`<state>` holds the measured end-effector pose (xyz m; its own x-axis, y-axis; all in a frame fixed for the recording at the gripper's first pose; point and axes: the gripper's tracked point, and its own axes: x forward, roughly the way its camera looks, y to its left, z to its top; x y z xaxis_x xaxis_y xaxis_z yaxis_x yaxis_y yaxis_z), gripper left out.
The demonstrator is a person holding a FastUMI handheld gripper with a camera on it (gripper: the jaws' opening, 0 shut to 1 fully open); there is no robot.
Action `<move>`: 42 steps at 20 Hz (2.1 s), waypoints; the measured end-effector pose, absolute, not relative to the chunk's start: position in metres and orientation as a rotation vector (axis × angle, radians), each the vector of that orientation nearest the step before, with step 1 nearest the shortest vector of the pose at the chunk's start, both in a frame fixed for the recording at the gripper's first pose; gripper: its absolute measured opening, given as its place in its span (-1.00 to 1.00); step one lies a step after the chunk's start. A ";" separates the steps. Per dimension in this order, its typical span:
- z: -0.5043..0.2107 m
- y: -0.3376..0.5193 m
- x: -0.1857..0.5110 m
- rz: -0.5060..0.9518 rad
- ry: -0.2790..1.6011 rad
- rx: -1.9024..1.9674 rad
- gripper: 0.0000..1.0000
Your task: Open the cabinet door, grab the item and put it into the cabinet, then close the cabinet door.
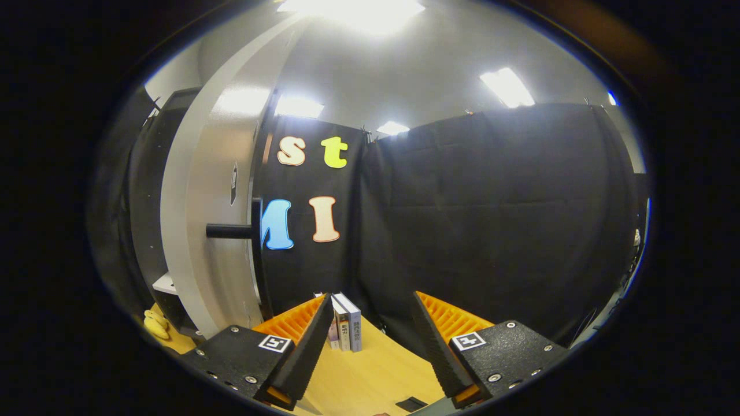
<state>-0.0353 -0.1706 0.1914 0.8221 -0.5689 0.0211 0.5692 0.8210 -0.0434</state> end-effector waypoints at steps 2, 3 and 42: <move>0.188 -0.163 -0.035 -0.594 -0.006 -0.032 0.71; 0.187 -0.158 -0.036 -0.590 -0.009 -0.039 0.70; 0.137 0.166 0.114 0.014 0.041 -0.068 0.83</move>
<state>0.1141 0.1662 0.1368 0.9991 0.0127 -0.0416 -0.0155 0.9976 -0.0679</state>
